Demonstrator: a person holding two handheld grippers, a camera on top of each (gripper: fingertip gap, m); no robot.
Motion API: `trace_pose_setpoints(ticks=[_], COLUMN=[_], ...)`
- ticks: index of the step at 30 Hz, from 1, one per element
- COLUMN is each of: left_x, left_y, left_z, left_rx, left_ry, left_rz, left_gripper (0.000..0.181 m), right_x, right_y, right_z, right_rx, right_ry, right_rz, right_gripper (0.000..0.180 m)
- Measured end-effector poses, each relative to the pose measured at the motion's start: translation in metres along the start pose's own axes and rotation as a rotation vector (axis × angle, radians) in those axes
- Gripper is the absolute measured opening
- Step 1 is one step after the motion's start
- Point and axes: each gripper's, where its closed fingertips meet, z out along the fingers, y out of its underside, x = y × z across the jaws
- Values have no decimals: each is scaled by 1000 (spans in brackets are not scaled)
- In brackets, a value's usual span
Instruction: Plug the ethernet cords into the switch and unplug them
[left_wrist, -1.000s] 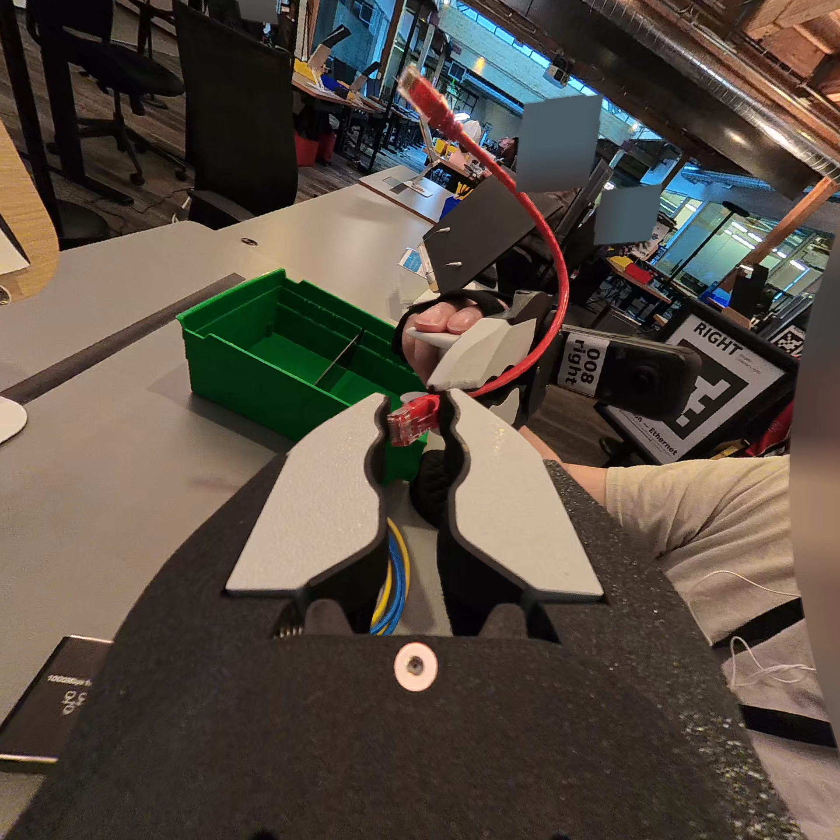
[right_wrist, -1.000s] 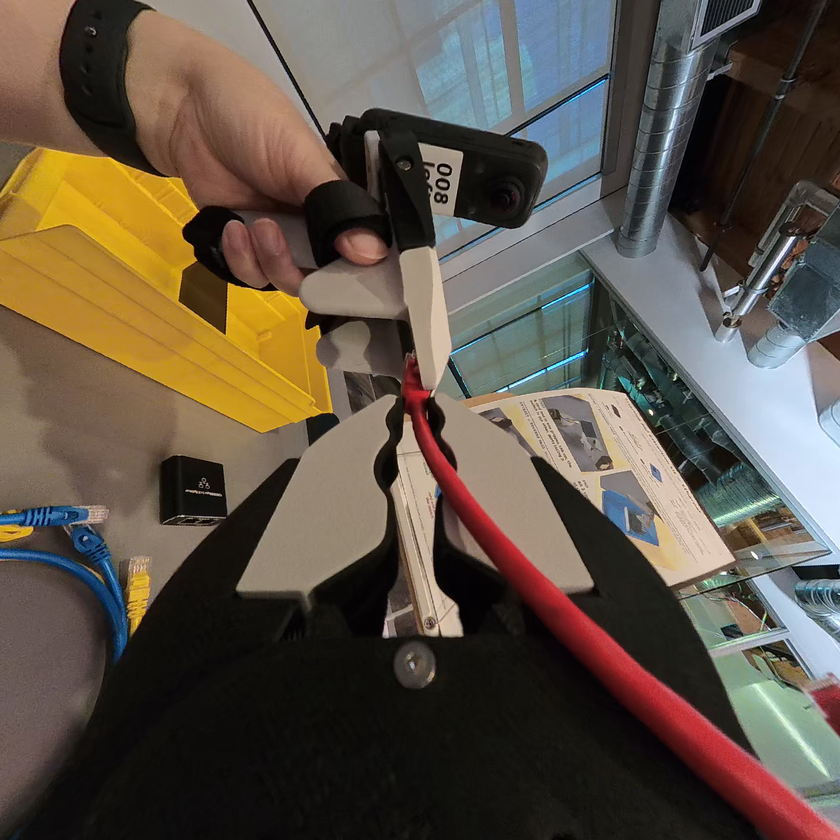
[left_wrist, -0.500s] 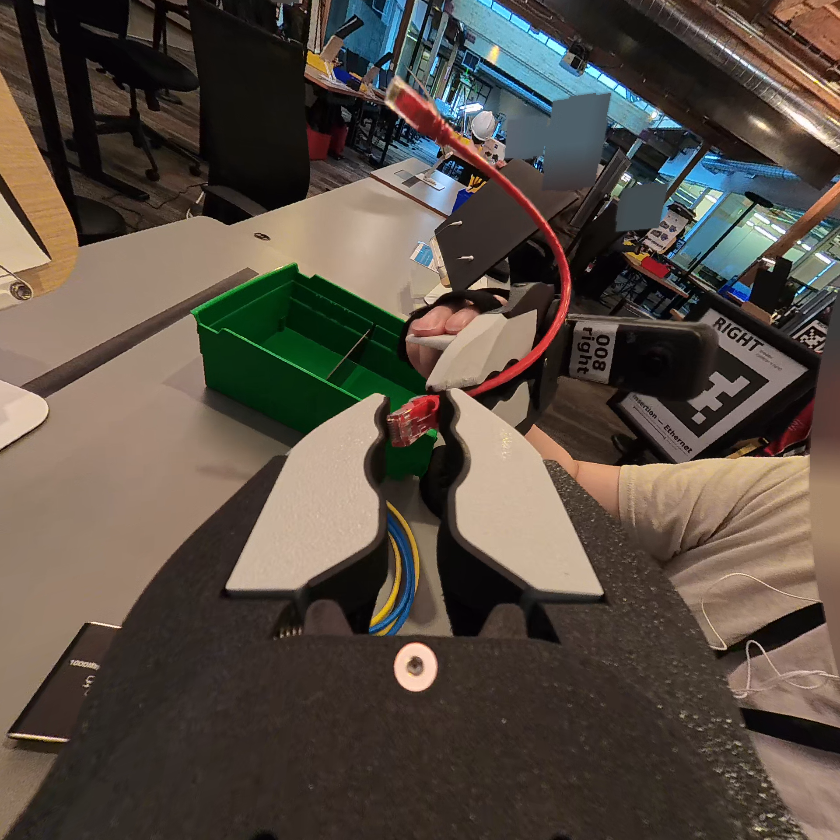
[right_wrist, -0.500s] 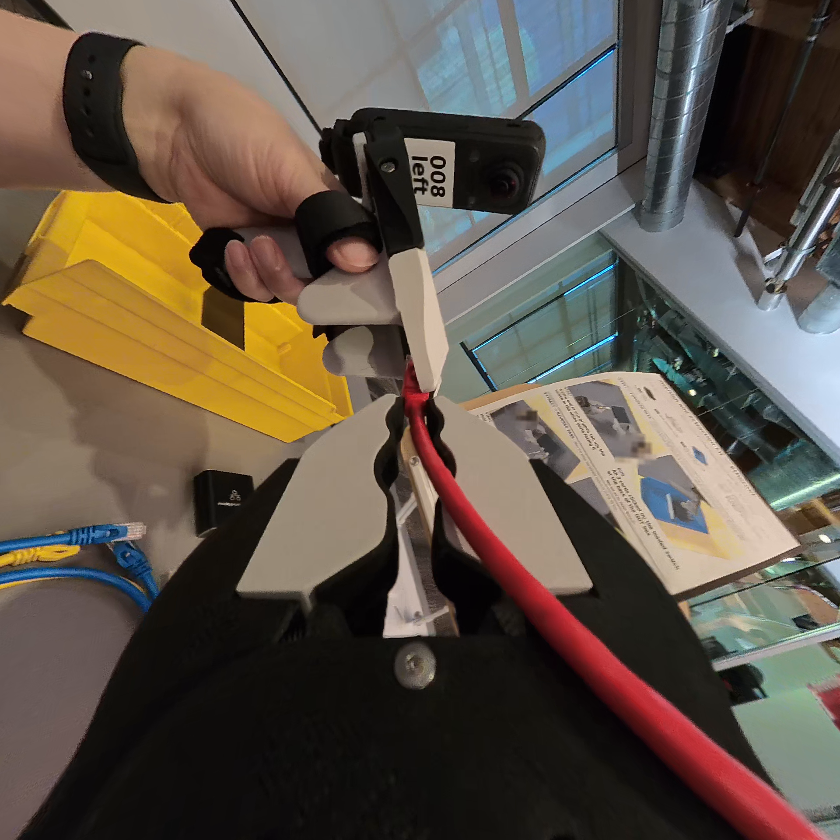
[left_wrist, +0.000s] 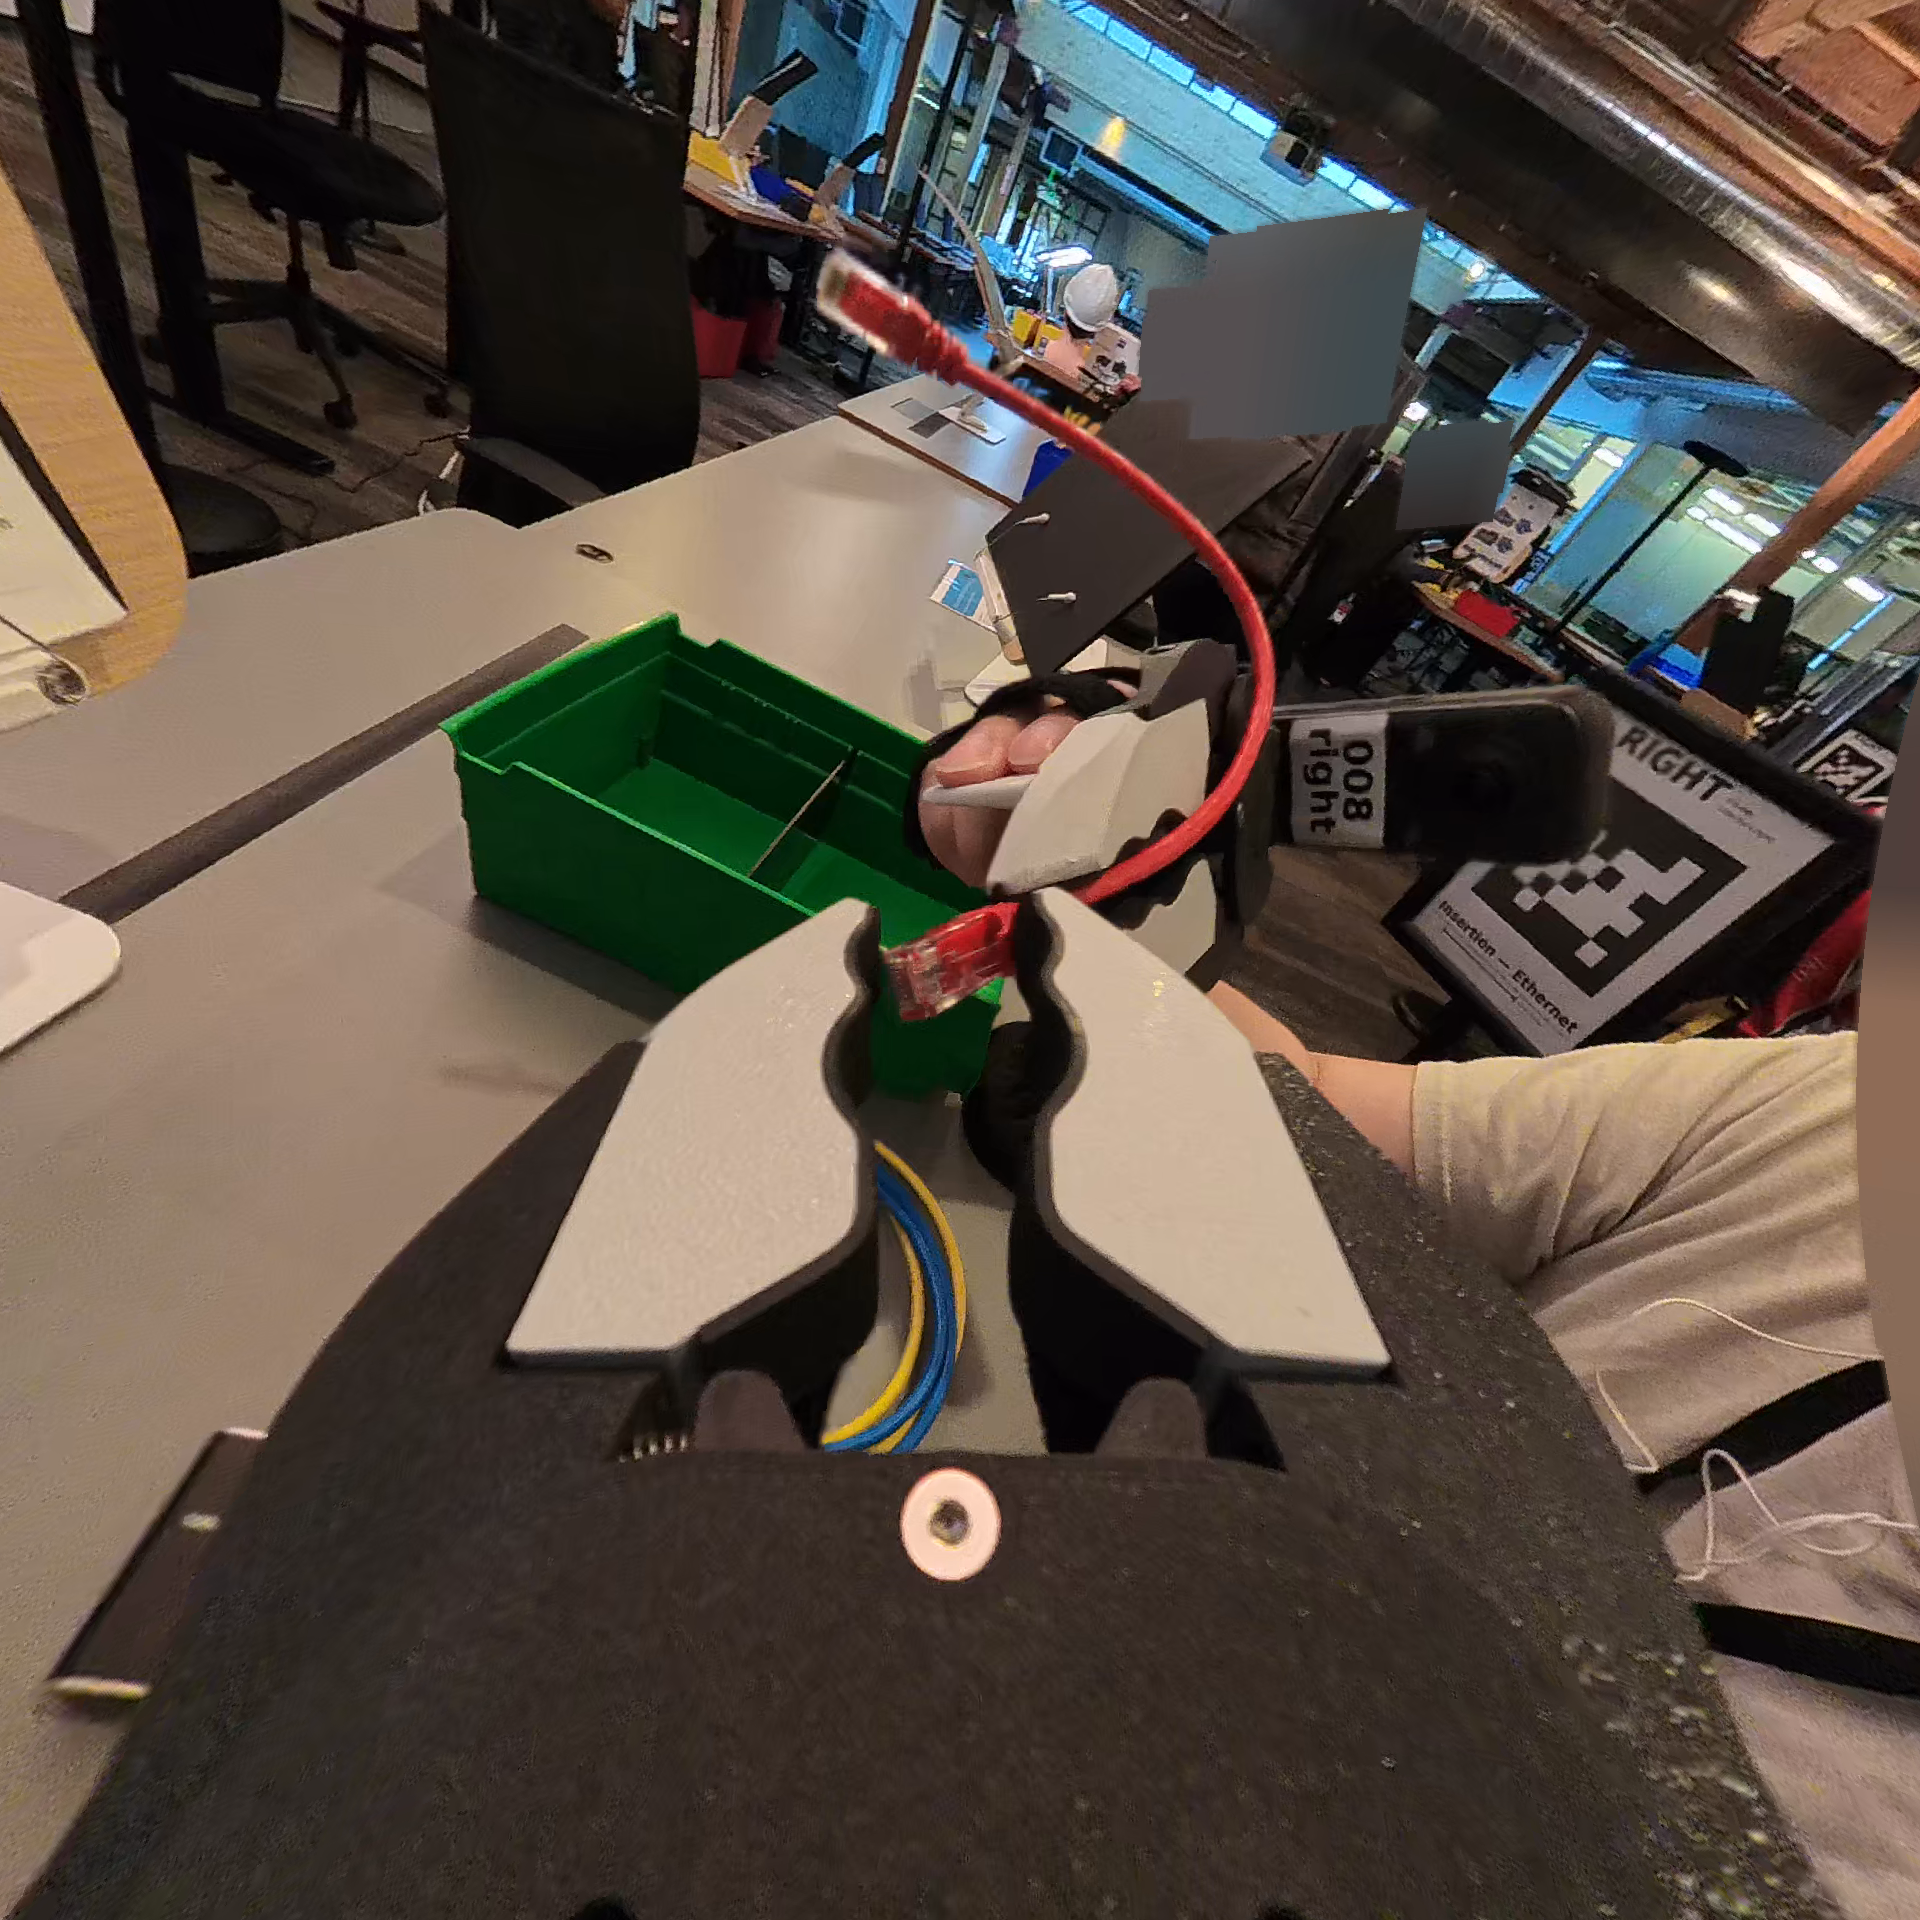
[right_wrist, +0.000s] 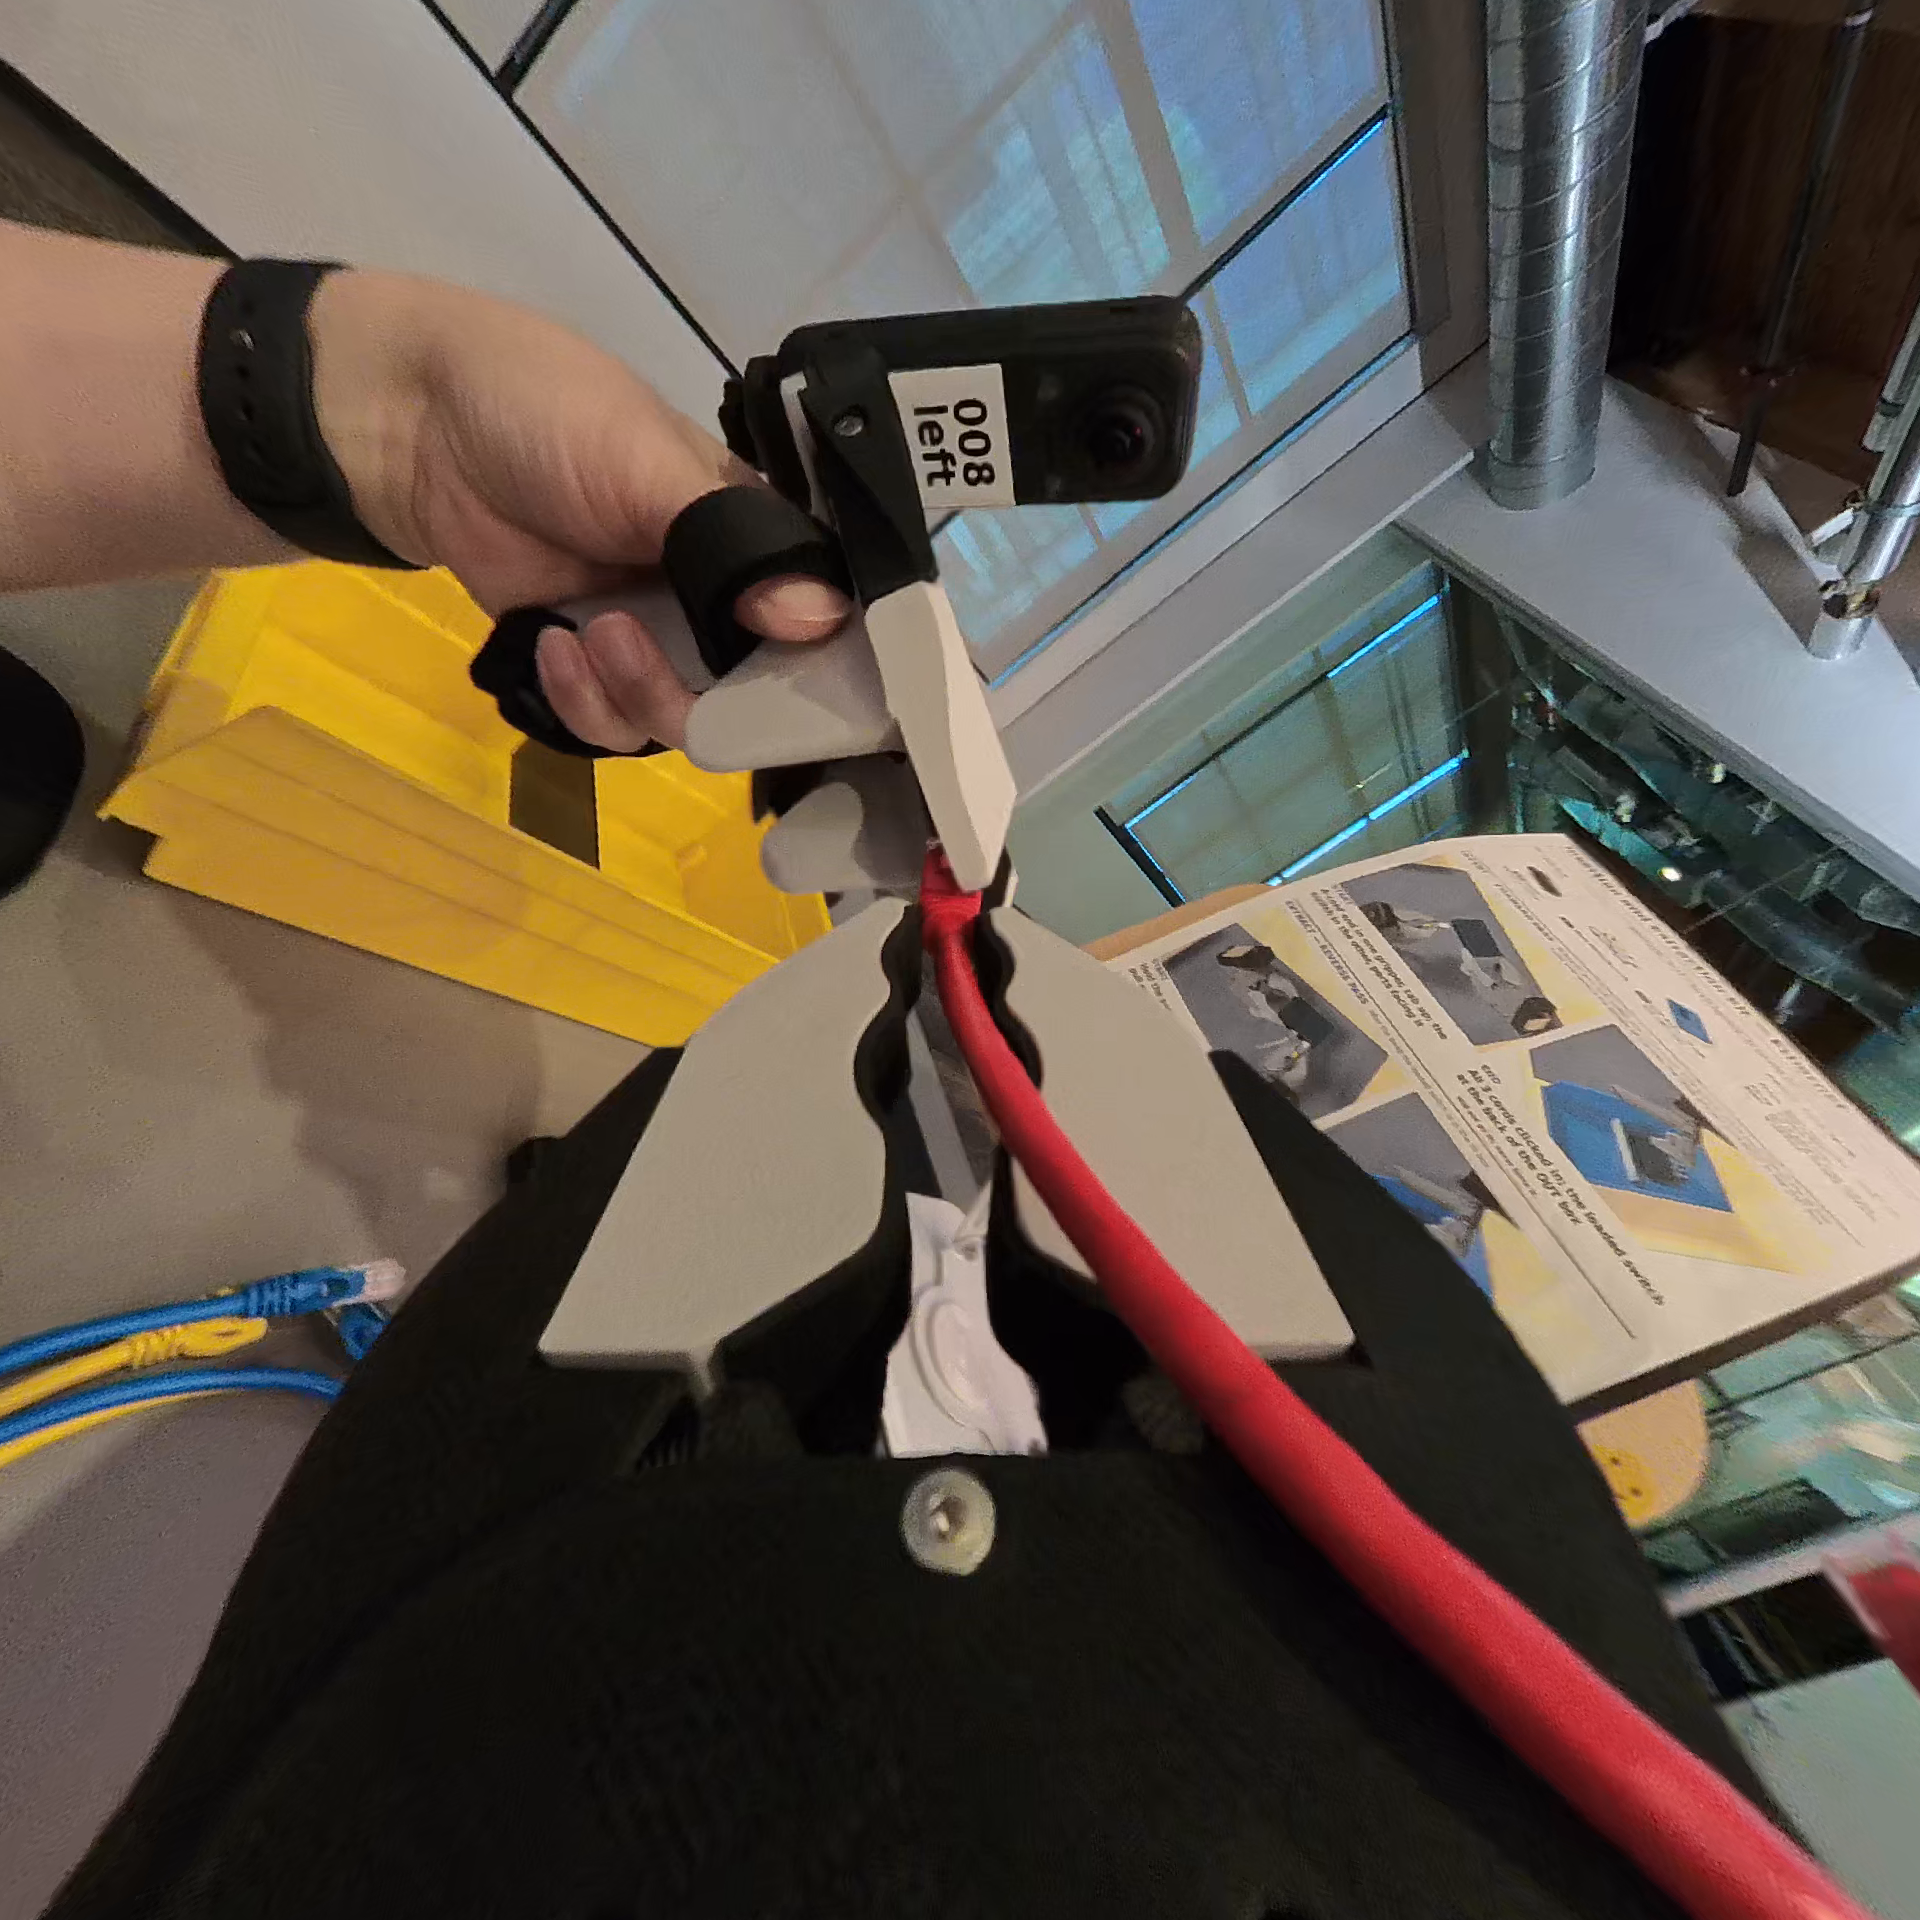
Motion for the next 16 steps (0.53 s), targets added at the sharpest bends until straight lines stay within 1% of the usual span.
trace_pose_setpoints(ticks=[3,5,8,10,13,16], left_x=[-2,1,5,3,2,1], left_y=[-11,-23,-30,-32,-35,-33], left_z=[-19,-37,-58,-66,-72,-70], left_rx=[29,82,105,107,126,117], left_ry=[-66,-105,-151,-186,-190,-191], left_rz=[89,154,235,251,241,236], left_gripper=[38,46,46,46,45,44], right_x=[5,12,22,30,39,44], right_y=[-4,-7,-14,-21,-30,-48], right_z=[-3,-7,-12,-18,-28,-44], right_rx=[42,89,193,282,393,557], right_ry=[-5,-18,-85,-138,-234,-387], right_rz=[86,194,464,647,866,1039], right_gripper=[10,10,10,10,10,10])
